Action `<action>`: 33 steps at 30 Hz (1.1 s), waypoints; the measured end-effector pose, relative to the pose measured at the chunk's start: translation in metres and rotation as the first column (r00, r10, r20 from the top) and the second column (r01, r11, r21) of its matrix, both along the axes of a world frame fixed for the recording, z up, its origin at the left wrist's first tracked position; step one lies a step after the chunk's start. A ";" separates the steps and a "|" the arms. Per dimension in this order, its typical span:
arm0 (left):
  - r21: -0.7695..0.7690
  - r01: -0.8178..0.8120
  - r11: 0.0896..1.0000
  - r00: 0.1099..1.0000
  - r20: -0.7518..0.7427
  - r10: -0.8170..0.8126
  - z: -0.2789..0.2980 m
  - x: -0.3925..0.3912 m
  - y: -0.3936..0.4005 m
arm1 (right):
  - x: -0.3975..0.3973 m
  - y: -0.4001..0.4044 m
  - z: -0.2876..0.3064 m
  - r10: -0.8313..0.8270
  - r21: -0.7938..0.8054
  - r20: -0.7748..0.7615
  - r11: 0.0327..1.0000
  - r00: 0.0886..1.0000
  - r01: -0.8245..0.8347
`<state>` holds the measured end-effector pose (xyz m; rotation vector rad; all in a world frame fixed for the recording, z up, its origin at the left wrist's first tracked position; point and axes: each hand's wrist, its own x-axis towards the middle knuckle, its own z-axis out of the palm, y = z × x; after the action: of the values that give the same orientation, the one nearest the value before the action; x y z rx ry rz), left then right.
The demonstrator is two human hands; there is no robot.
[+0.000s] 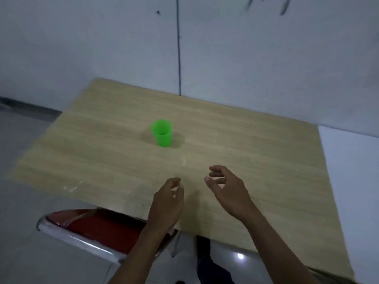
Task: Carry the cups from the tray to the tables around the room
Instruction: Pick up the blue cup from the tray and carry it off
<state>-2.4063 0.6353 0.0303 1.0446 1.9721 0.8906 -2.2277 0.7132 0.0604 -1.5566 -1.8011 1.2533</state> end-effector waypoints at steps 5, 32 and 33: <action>0.066 0.223 0.973 0.975 -0.029 -0.222 0.019 0.039 -0.031 | 0.068 -0.080 0.009 -0.232 -0.021 -0.018 0.973 0.973 0.232; -0.222 0.961 -0.166 -0.224 -0.269 -0.937 0.022 0.429 -0.242 | 0.358 -0.545 -0.022 -0.967 -0.137 0.122 0.207 0.224 0.969; -0.223 0.956 -0.188 -0.247 -0.275 -0.929 0.023 0.443 -0.255 | 0.367 -0.559 -0.021 -0.972 -0.136 0.114 0.188 0.204 0.973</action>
<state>-1.9637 0.3799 0.0538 2.3774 0.5393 -0.2814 -1.8612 0.1540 0.0395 -2.1841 -0.2698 0.6708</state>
